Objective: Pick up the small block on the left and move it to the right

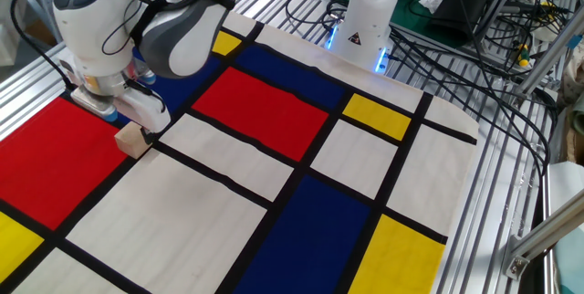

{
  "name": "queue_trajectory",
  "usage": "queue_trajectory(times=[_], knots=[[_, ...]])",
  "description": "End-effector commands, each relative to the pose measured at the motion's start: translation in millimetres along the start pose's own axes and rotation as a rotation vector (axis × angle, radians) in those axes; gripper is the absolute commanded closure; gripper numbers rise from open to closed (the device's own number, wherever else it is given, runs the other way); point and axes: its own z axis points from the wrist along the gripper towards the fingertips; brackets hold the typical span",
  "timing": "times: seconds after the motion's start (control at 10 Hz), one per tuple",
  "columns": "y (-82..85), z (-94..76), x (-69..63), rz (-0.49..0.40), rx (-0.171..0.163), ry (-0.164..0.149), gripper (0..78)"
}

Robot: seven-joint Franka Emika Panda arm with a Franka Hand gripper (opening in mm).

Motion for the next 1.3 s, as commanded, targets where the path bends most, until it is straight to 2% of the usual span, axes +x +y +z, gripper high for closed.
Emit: queue_trajectory(times=[0.1, 0.4, 0.8, 1.0, 1.3], knots=[[-13.9, 9.2, -1.5, -0.029, 0.008, -0.011, 0.1], [-19.5, 15.6, -1.5, -0.026, 0.009, -0.011, 0.1], [-17.3, 33.7, -1.6, -0.018, 0.006, -0.016, 0.1], [-13.2, 32.7, 1.9, -0.010, 0.006, -0.015, 0.1], [-10.5, 42.7, 5.5, -0.009, 0.010, -0.025, 0.1]])
